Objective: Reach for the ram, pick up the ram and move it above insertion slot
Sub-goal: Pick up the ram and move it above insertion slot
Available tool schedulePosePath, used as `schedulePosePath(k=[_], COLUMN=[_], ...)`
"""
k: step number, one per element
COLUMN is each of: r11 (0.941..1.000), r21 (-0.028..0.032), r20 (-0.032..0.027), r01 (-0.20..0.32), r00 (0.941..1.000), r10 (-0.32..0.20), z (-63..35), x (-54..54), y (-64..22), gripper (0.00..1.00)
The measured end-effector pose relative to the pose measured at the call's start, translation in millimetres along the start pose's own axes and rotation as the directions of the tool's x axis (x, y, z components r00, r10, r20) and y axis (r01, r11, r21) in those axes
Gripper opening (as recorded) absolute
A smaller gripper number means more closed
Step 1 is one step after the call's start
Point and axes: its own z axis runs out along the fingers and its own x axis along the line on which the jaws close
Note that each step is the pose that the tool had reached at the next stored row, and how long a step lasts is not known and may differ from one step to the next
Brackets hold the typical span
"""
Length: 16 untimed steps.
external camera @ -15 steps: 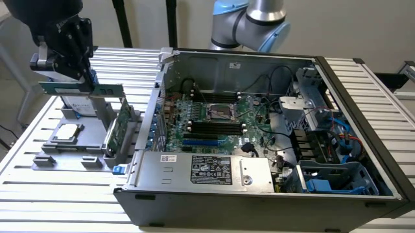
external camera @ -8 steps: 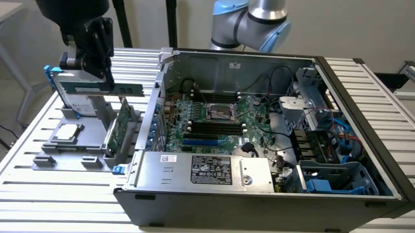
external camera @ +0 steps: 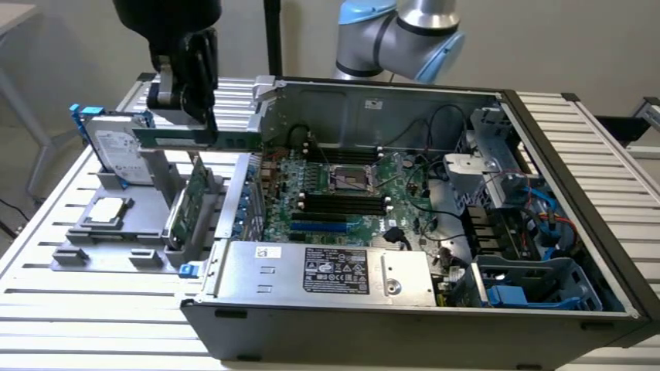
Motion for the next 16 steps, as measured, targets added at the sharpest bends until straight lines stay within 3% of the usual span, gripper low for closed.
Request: schedulePosePath(k=[10, 16], r11=[1.0000, 1.0000], r21=[0.0000, 0.0000], r20=[0.0000, 0.0000], r01=[0.000, 0.000], r00=[1.0000, 1.0000], r10=[0.000, 0.000], z=[0.1, 0.3], x=[-5.6, -14.2], y=[-43.5, -64.0], gripper=[0.13, 0.13])
